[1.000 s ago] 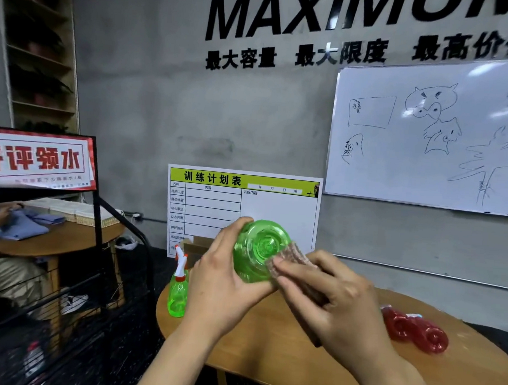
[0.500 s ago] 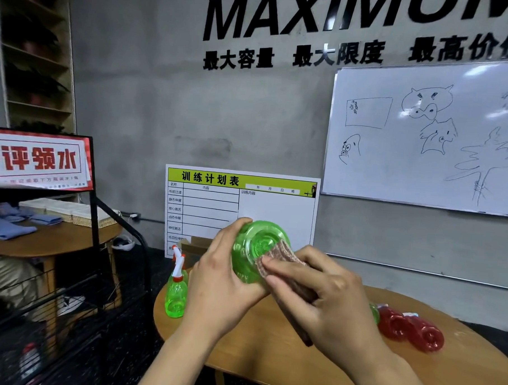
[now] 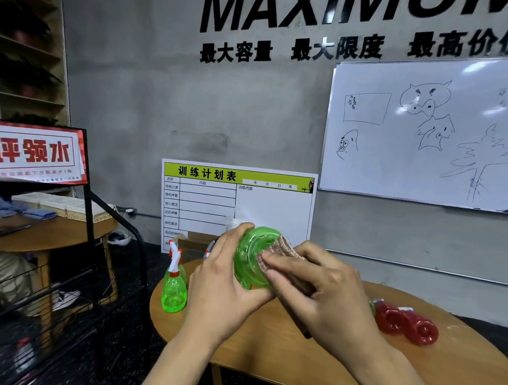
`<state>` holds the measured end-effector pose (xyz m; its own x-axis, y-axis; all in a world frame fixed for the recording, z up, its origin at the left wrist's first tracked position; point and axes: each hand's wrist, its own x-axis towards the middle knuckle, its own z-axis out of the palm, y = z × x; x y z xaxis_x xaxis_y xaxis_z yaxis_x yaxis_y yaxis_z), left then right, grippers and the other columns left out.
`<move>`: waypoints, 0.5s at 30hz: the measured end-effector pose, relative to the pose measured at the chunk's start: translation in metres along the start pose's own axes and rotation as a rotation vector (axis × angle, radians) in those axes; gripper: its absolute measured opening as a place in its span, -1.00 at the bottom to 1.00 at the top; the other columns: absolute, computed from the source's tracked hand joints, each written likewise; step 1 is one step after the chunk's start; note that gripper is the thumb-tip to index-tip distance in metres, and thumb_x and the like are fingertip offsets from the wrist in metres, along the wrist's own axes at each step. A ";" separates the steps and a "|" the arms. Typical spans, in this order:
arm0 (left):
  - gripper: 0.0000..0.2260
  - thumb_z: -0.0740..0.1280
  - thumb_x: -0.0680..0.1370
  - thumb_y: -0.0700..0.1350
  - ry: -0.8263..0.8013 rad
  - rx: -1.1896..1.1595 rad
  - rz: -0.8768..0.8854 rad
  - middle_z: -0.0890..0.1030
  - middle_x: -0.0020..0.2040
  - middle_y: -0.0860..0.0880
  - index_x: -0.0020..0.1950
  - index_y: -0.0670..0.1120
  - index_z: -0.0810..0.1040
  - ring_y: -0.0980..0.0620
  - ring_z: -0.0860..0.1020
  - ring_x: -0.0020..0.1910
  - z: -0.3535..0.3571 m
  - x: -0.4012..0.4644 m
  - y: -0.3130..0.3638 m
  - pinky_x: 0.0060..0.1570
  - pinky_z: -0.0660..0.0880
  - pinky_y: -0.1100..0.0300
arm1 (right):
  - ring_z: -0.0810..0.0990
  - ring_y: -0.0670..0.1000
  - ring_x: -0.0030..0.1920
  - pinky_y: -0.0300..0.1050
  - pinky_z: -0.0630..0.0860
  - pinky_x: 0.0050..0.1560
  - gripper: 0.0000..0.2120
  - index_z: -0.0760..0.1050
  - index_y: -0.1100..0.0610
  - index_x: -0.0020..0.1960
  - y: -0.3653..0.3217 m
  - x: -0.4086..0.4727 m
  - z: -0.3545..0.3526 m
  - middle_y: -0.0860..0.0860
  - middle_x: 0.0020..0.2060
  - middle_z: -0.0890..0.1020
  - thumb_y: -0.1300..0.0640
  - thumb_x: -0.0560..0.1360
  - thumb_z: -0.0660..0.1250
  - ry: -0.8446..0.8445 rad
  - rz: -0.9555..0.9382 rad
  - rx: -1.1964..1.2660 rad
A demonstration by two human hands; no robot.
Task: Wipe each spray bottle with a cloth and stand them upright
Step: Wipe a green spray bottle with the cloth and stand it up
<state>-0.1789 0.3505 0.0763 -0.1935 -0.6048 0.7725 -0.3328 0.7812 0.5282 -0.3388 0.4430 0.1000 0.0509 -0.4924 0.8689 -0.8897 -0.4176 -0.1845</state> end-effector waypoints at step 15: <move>-0.21 0.54 0.31 0.35 -0.050 -0.027 -0.024 0.53 0.37 0.29 0.50 0.22 0.41 0.27 0.54 0.32 0.026 -0.016 -0.029 0.22 0.59 0.05 | 0.64 -0.12 -0.17 -0.05 0.60 -0.26 -0.76 0.68 -0.24 0.22 0.028 -0.023 0.019 -0.20 -0.08 0.59 -0.18 0.59 0.38 0.043 0.089 -0.008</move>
<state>-0.1898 0.3333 0.0393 -0.2321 -0.6300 0.7411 -0.3133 0.7697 0.5562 -0.3559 0.4283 0.0660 -0.0482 -0.4941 0.8681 -0.8935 -0.3671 -0.2586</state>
